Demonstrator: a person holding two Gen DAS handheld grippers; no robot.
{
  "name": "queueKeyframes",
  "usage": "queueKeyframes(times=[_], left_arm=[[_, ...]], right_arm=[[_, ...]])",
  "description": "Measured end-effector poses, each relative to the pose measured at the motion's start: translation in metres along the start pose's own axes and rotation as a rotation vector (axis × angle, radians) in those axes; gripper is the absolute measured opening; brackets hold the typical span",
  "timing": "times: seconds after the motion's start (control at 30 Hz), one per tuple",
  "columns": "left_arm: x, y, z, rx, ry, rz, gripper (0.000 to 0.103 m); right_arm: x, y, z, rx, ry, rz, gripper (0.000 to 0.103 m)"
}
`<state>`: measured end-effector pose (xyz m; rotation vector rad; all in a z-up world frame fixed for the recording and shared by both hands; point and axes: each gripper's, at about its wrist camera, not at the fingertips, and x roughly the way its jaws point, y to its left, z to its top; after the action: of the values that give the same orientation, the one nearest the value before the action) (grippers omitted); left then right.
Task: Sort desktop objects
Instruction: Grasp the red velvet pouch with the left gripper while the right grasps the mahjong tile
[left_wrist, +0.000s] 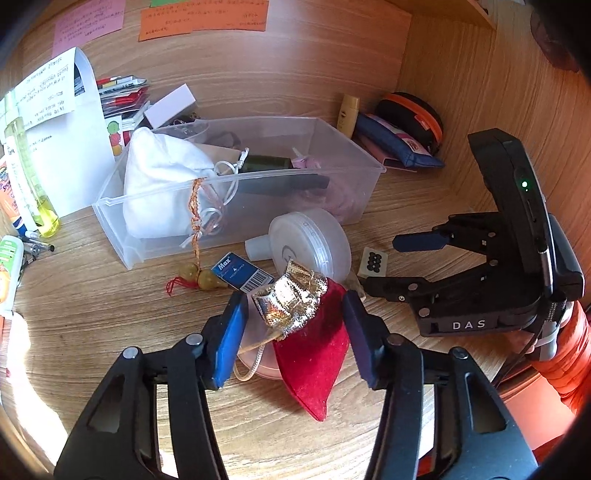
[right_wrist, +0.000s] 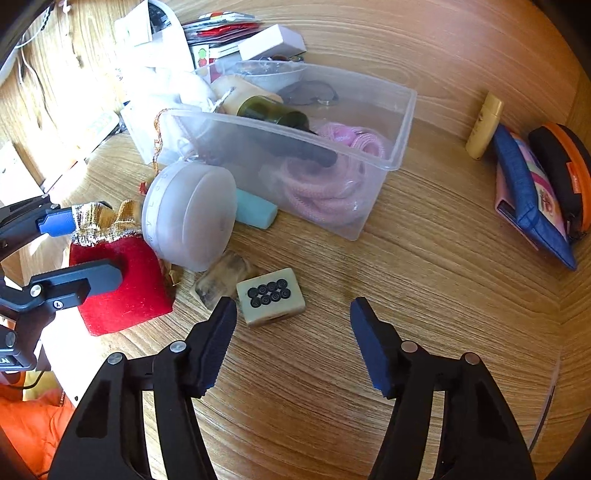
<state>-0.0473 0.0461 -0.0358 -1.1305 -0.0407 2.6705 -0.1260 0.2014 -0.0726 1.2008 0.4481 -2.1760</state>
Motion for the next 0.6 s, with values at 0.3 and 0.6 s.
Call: queueKeyframes(times=[0.3, 0.6], left_arm=[[-0.004, 0.002, -0.002, -0.006, -0.015, -0.021, 0.031], [-0.028, 0.007, -0.001, -0.027, -0.078, -0.017, 0.023]], right_arm=[[0.005, 0.007, 0.002, -0.016, 0.008, -0.002, 0.031], [-0.012, 0.001, 0.002, 0.028, -0.033, -0.001, 0.031]])
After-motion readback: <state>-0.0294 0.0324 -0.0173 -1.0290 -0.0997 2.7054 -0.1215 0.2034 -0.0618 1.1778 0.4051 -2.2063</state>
